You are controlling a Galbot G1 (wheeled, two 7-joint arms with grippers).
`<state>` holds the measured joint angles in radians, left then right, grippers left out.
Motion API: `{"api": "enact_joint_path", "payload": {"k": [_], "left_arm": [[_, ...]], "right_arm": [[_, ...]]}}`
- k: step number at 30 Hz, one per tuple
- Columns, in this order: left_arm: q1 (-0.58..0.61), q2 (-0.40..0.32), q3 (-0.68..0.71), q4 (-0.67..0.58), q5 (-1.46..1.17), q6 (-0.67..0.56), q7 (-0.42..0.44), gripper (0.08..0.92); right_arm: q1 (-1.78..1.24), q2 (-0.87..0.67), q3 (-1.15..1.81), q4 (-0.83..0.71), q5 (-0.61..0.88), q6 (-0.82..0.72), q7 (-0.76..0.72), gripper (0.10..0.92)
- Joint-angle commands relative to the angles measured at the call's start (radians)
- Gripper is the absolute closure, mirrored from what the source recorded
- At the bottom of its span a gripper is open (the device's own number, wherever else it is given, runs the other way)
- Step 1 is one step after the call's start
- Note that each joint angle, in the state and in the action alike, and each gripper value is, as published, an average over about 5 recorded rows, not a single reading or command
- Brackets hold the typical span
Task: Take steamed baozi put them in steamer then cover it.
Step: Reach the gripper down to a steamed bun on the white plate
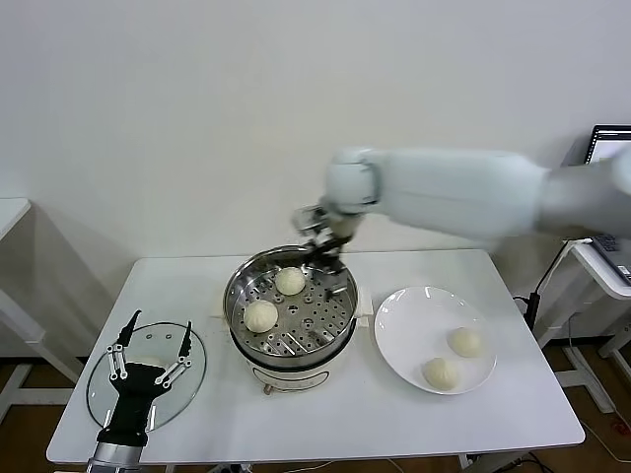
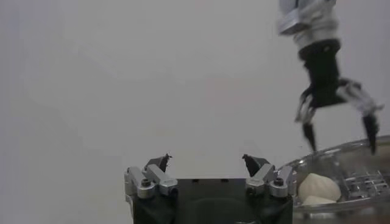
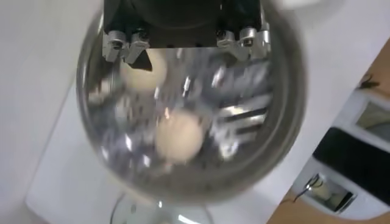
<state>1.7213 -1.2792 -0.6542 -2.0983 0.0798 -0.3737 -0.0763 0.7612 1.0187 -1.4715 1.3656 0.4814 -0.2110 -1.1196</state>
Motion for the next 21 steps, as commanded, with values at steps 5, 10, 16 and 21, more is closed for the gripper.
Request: {"api": "enact_joint_path", "payload": {"k": [5, 10, 16, 21], "left_arm": [[0.0, -0.005, -0.001, 0.0, 0.008, 0.009, 0.001, 0.177], [0.006, -0.004, -0.003, 0.015, 0.021, 0.004, 0.002, 0.177], [0.014, -0.009, -0.004, 0.017, 0.024, 0.001, 0.001, 0.177], [0.016, -0.007, -0.008, 0.018, 0.025, -0.002, 0.001, 0.177]], "right_arm": [[-0.312, -0.485, 0.1, 0.06, -0.287, 0.114, -0.09, 0.203], [-0.421, -0.482, 0.146, 0.055, -0.31, 0.114, -0.078, 0.203], [-0.477, -0.458, 0.179, 0.043, -0.32, 0.109, -0.074, 0.203], [-0.495, -0.44, 0.193, 0.025, -0.317, 0.107, -0.062, 0.203]]}}
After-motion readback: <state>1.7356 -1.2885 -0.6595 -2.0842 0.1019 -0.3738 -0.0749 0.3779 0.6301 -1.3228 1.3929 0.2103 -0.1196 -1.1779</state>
